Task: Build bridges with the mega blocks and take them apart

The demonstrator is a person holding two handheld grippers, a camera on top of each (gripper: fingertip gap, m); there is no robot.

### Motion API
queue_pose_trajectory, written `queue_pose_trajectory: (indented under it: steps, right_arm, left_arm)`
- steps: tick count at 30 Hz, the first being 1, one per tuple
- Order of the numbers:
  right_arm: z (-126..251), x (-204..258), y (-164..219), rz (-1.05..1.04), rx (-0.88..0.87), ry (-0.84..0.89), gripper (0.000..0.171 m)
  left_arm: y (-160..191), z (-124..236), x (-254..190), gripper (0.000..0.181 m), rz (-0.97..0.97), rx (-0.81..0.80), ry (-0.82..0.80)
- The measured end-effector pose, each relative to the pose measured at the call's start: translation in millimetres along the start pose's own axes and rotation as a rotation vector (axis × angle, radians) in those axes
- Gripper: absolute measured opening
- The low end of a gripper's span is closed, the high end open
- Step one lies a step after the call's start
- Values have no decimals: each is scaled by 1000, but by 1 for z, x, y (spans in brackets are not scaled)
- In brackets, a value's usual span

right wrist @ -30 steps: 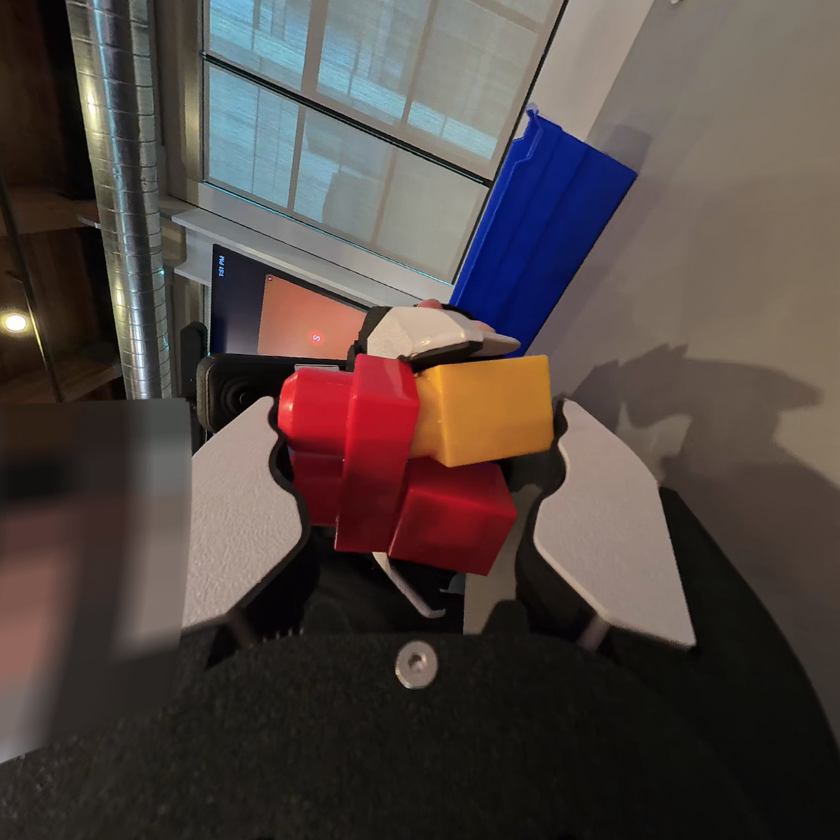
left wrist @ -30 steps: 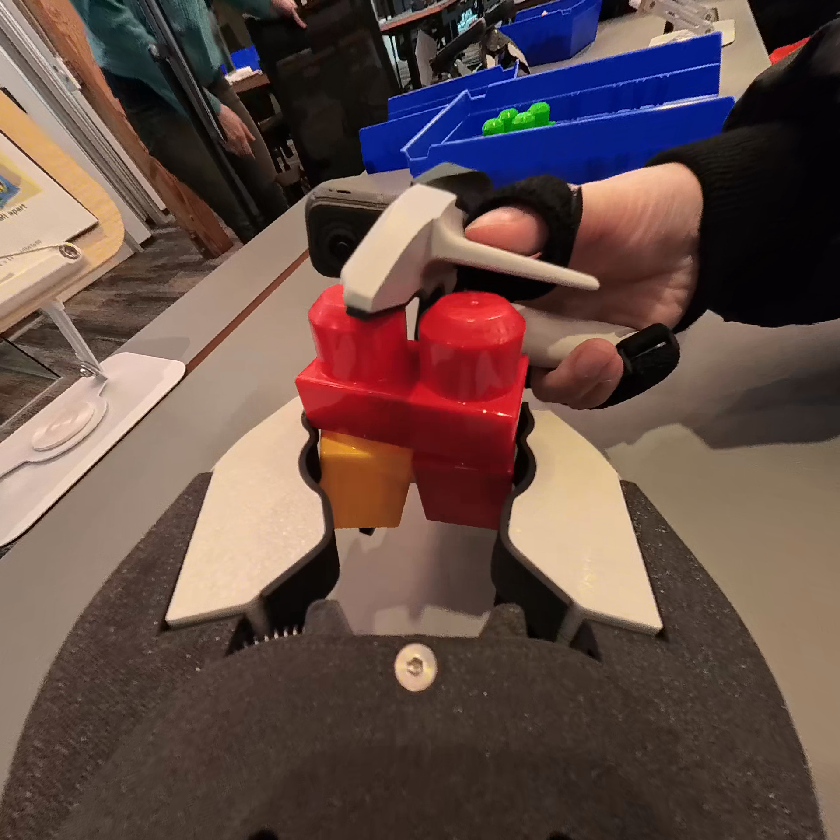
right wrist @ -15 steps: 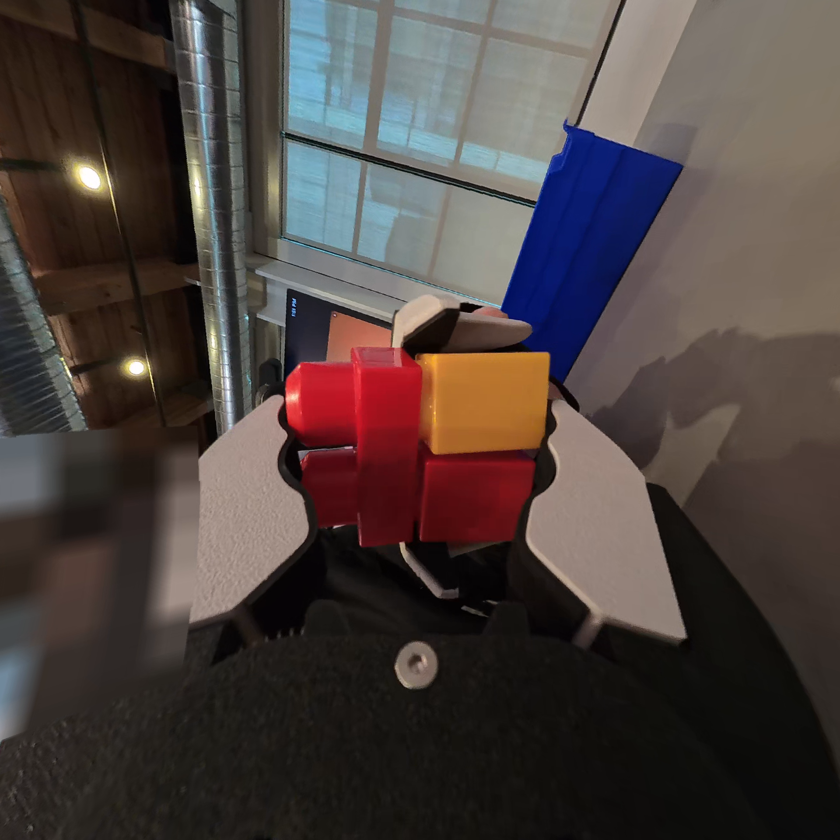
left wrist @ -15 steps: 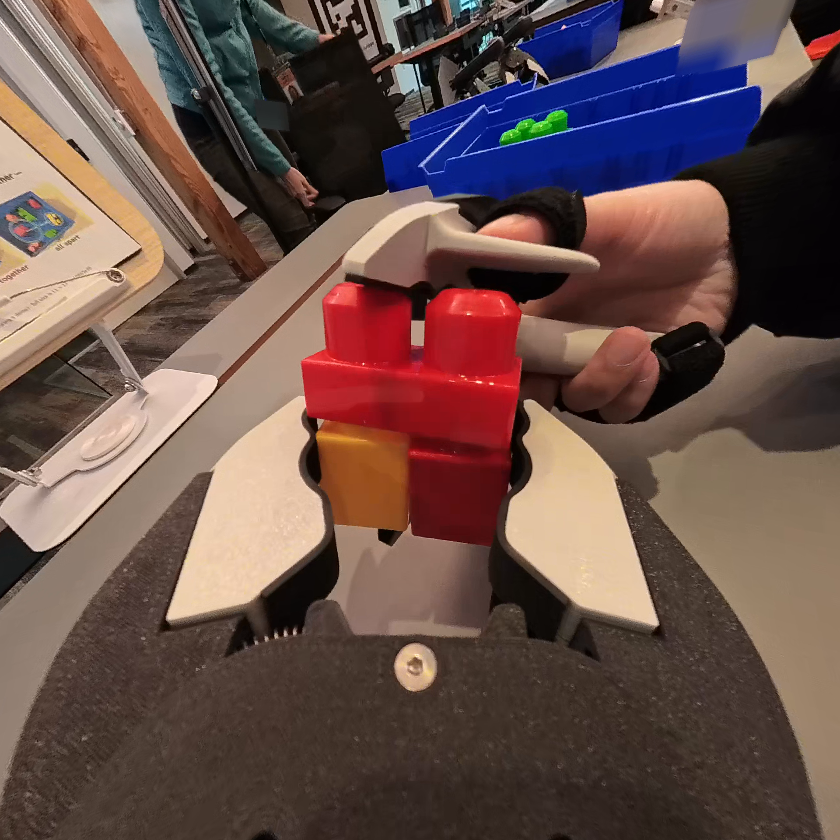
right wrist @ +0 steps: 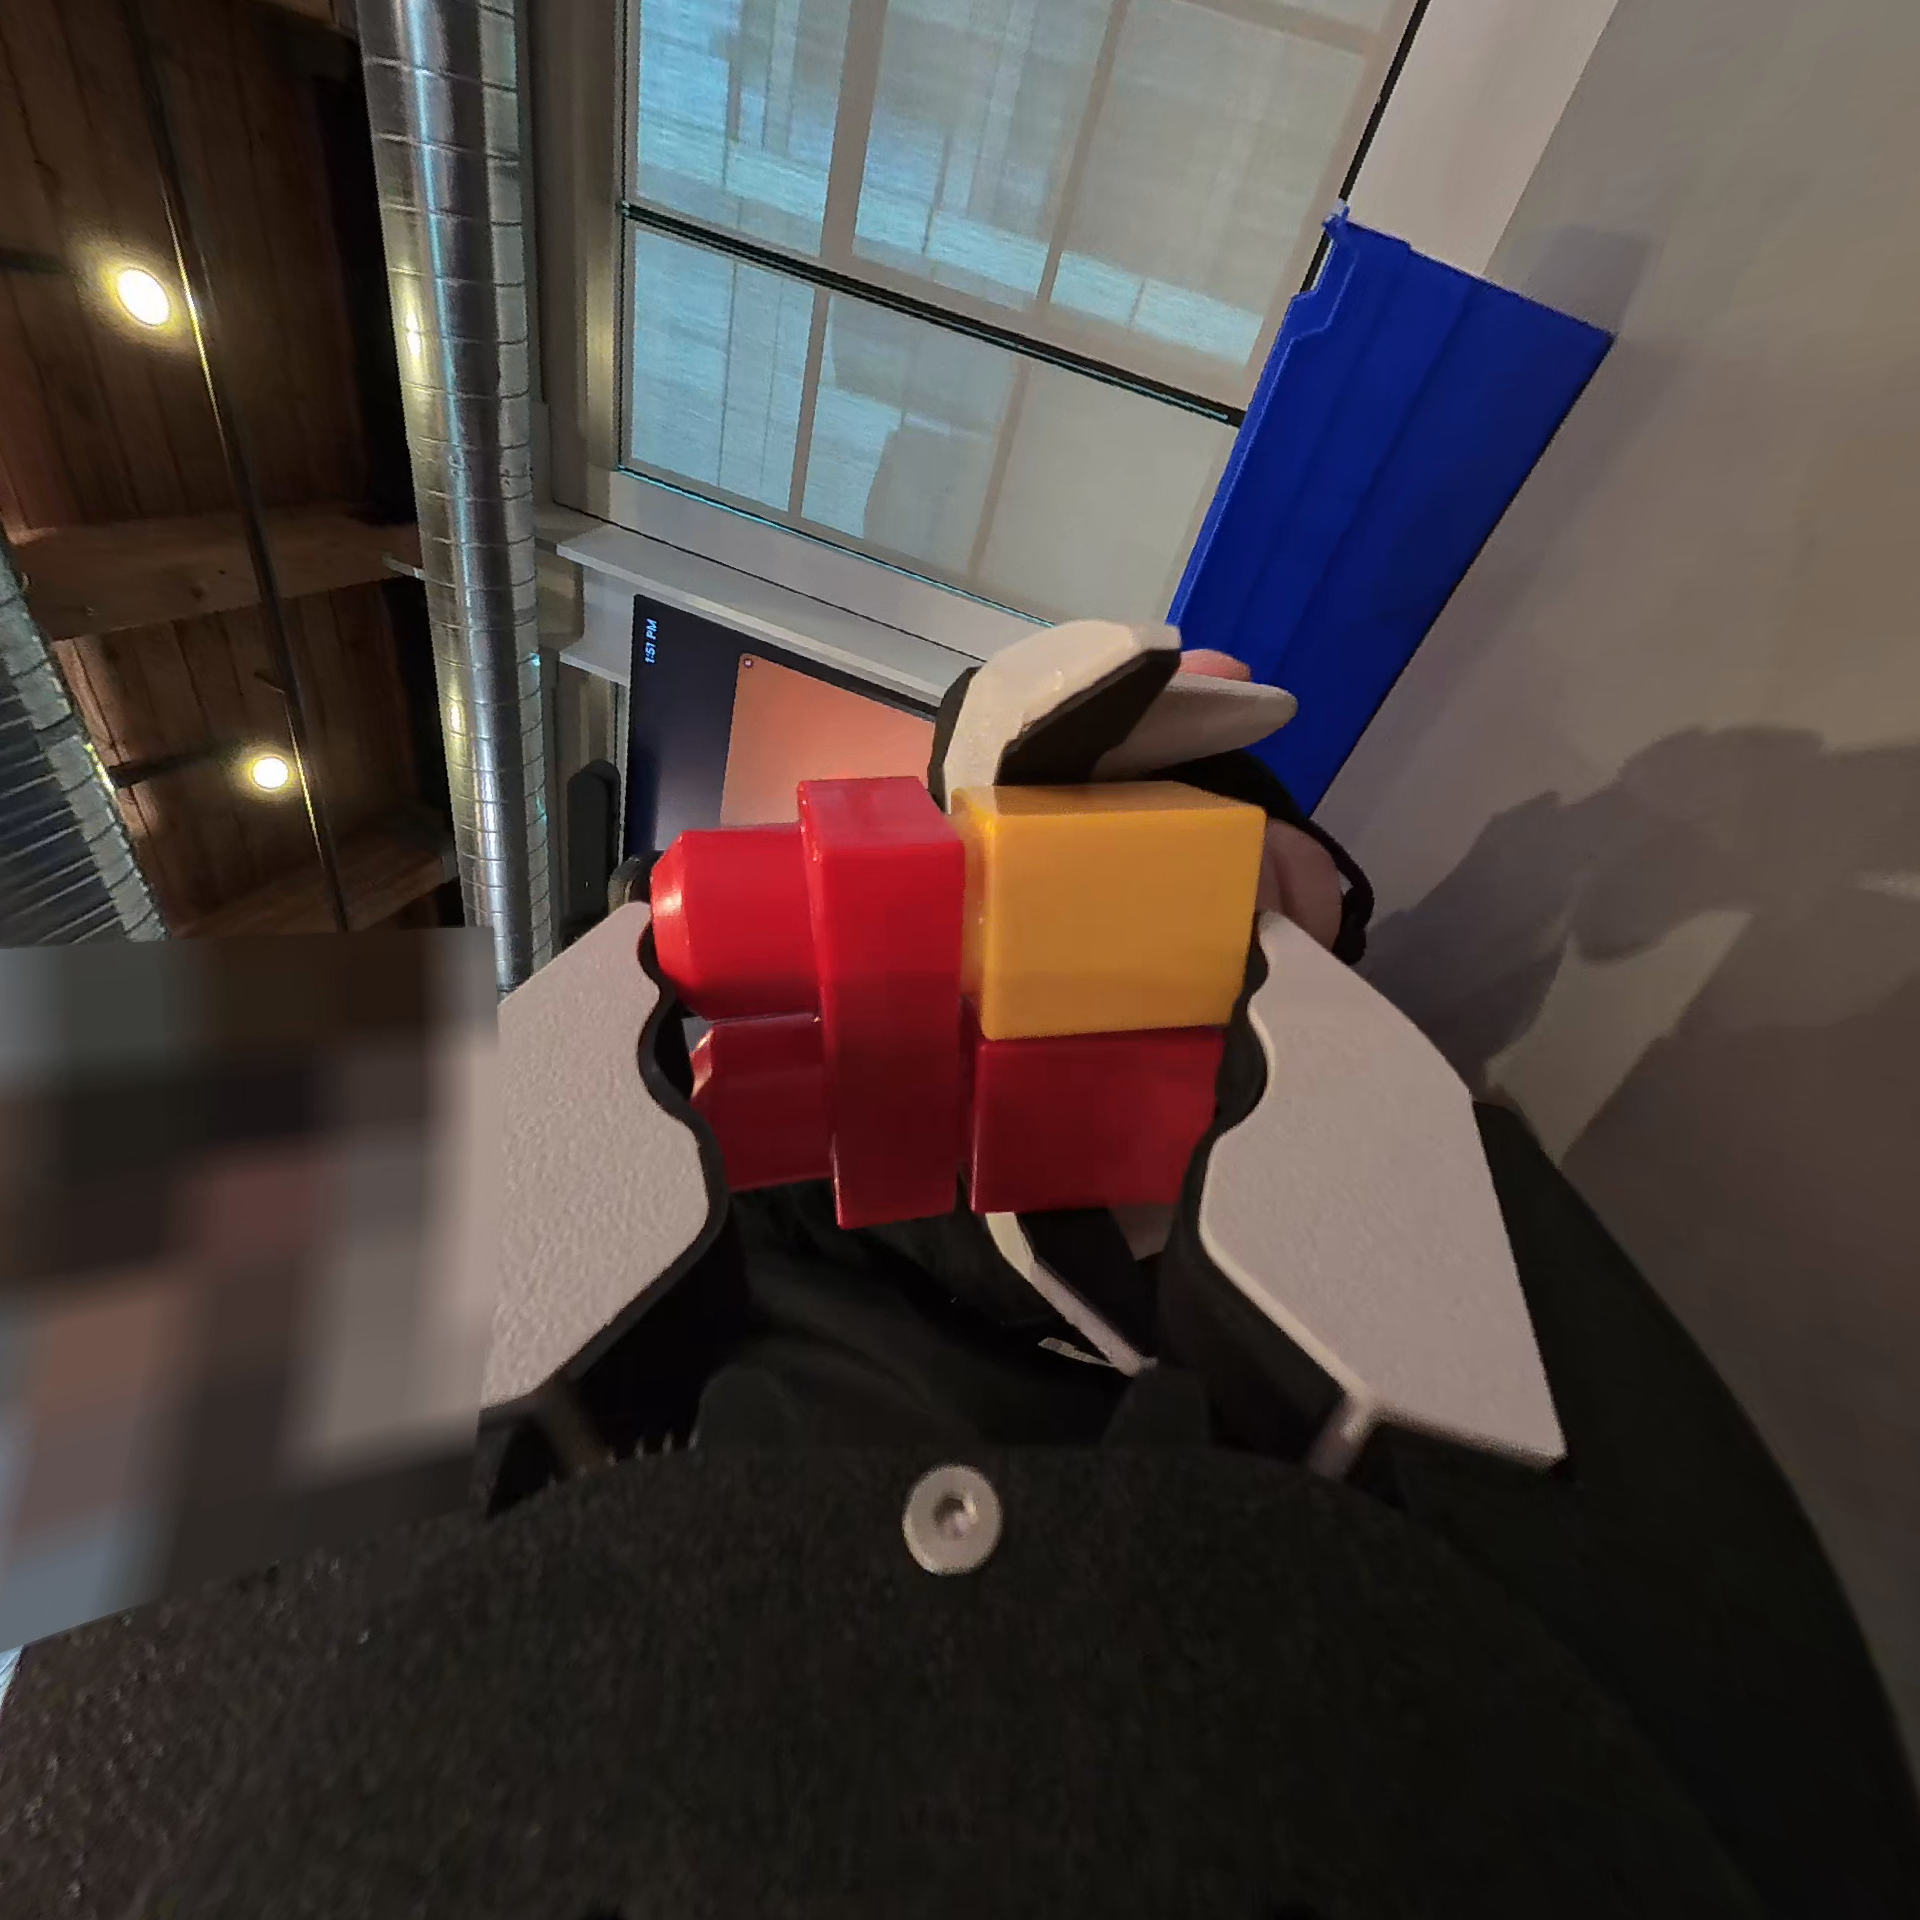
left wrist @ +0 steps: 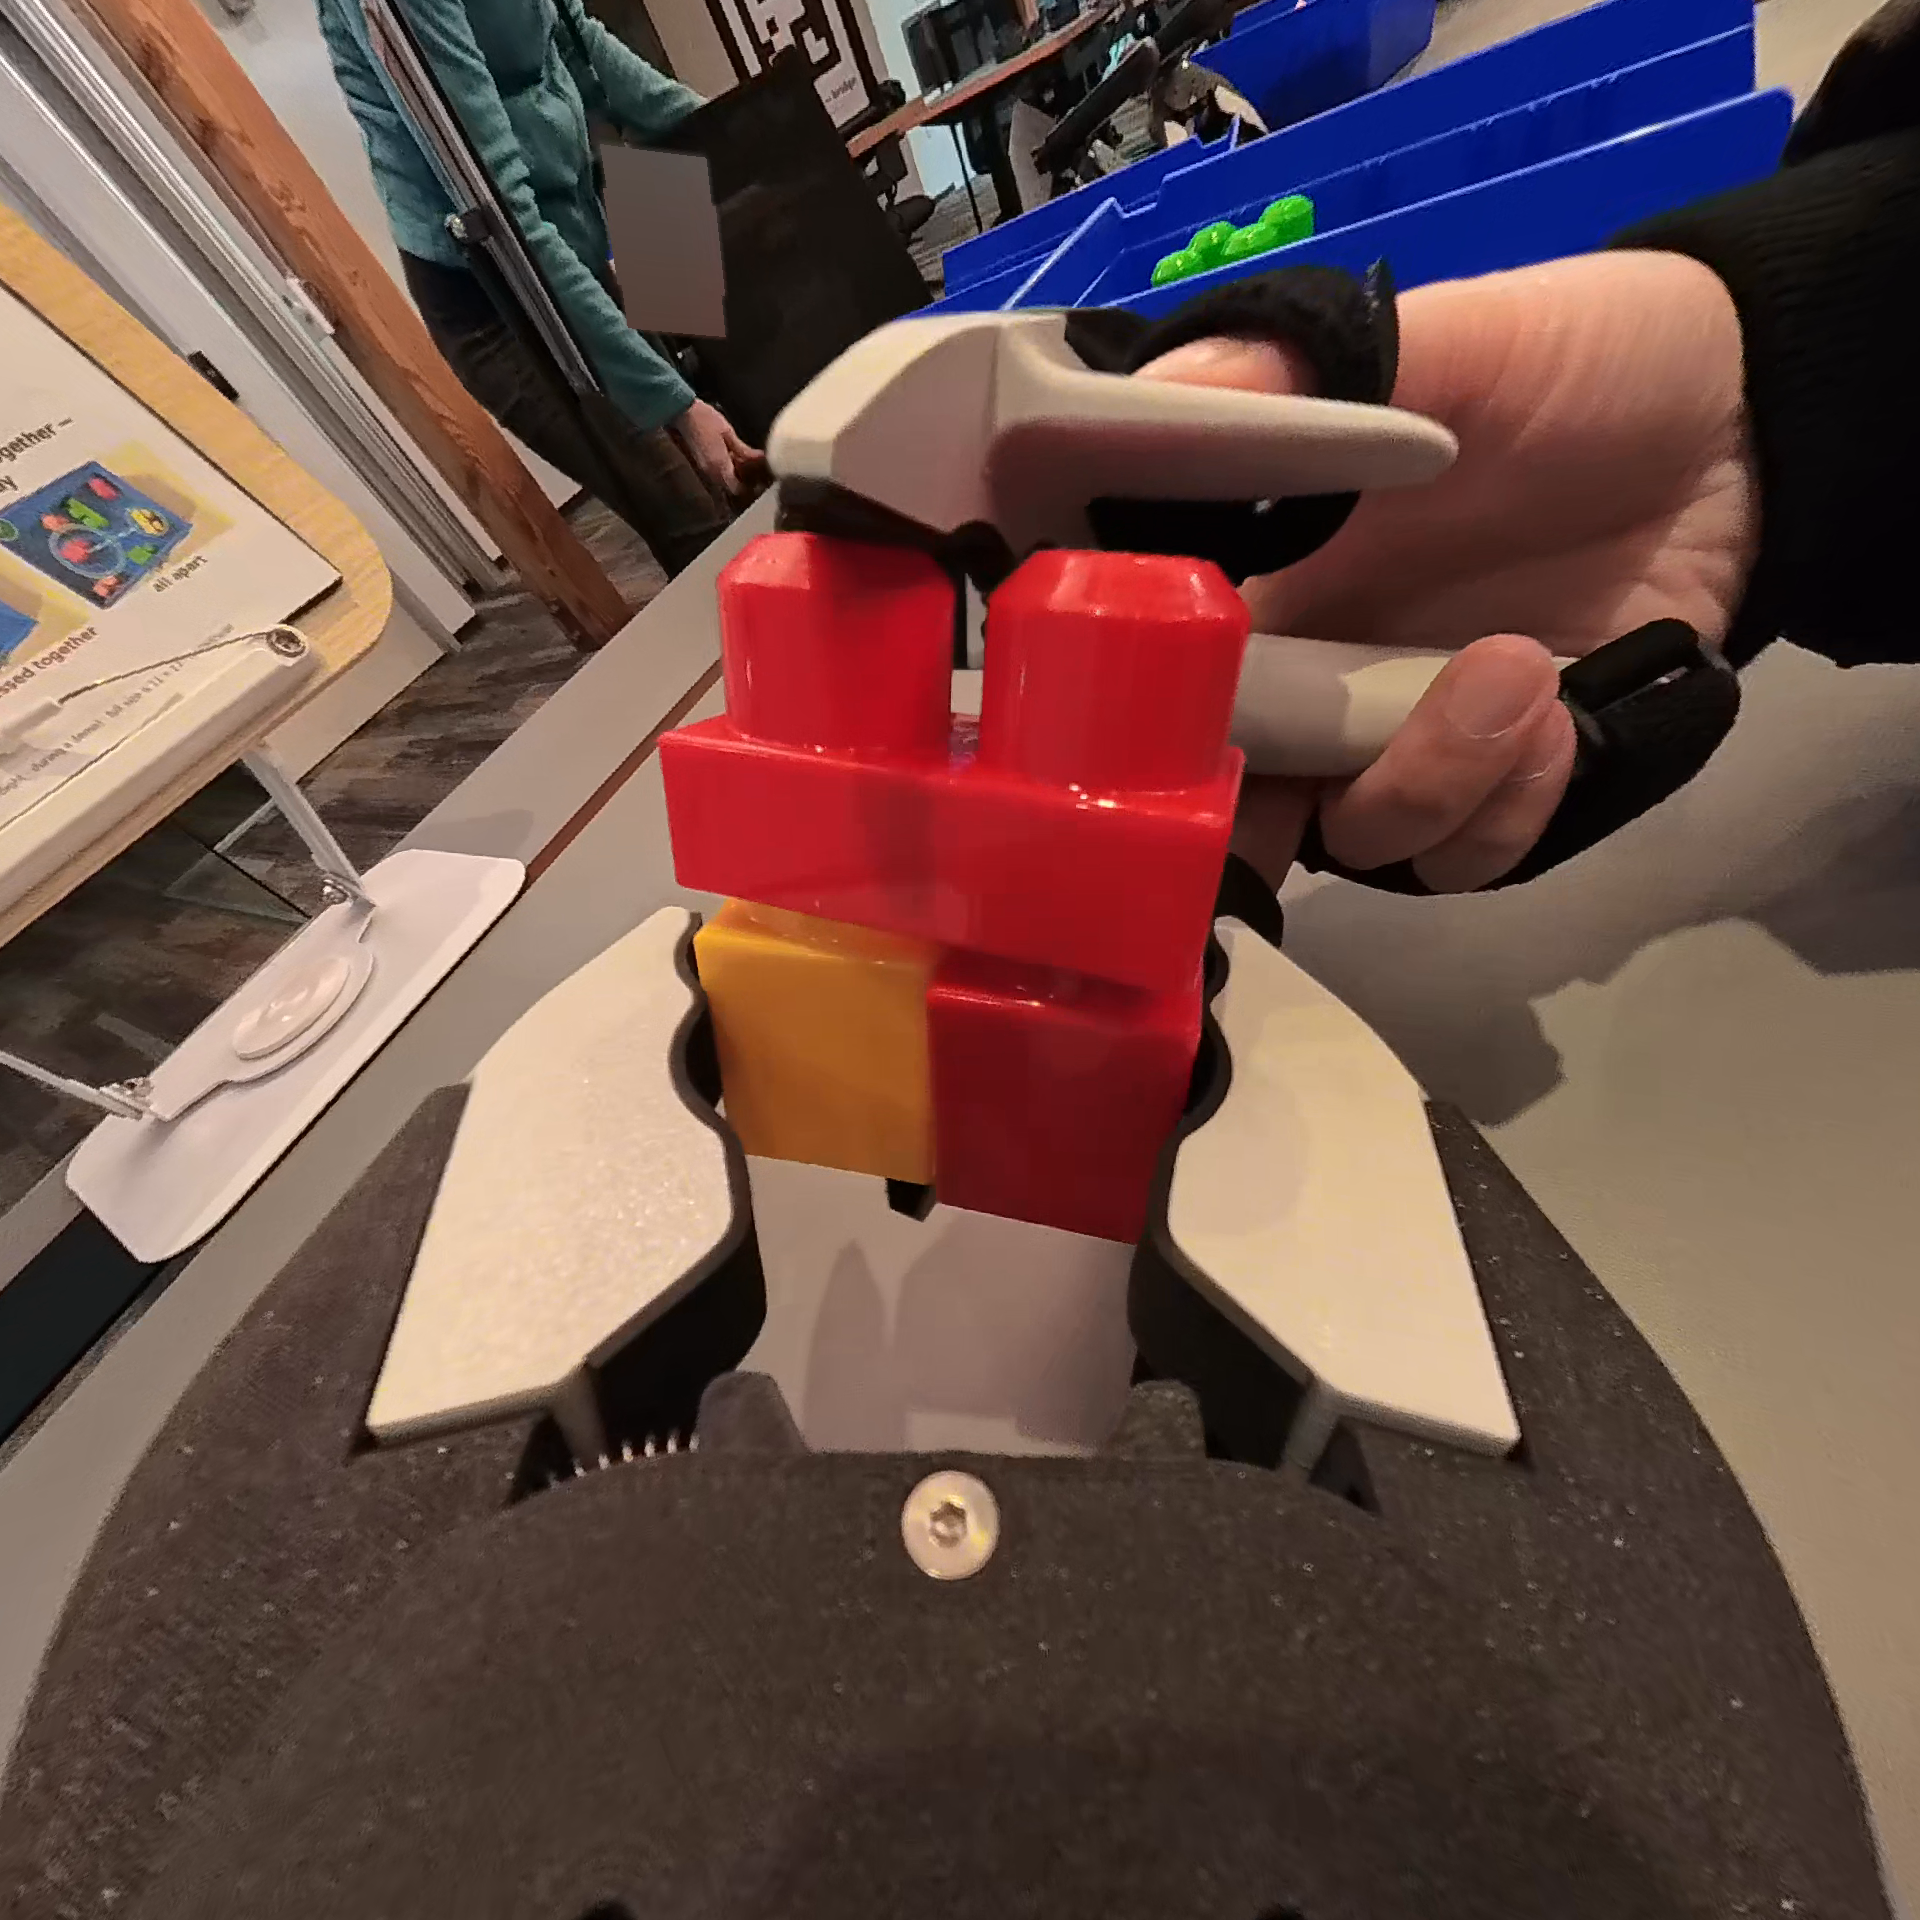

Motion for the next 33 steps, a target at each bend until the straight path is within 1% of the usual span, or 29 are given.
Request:
queue_pose_trajectory:
  steps: [7, 14, 16, 18, 19, 21, 26, 33]
  right_arm:
    - [-2, 6, 0, -16, 7, -15, 101]
    - [-1, 14, -9, 47, -17, 14, 104]
    - [-2, 16, -7, 43, 17, 18, 105]
    - [-4, 17, -2, 37, 58, 30, 102]
    - [-5, 17, -2, 33, 50, 30, 100]
    - [-6, 19, -3, 20, 30, 19, 101]
    - [-5, 17, -1, 25, 53, 66, 99]
    - [-2, 19, 2, 23, 70, 77, 97]
  left_arm:
    - [-6, 4, 1, 87, 15, -26, 10]
    - [-14, 7, -2, 86, 43, -70, 40]
    - [-13, 7, -1, 86, 44, -70, 38]
    - [-14, 8, 0, 86, 36, -76, 28]
    - [-15, 8, -2, 86, 36, -84, 39]
    - [-17, 10, -1, 86, 42, -103, 37]
    - [-14, 8, -3, 86, 55, -96, 61]
    - [-16, 7, -8, 86, 47, -104, 64]
Point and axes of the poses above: each gripper's, where its closed fingertips meet, z back along the fingers, y out of its underside, x = y × z across the jaws, the point moved 5 cm from there along z, back along the fingers, and after that the axes turned 4 degrees about z, right-handed, at the moved point
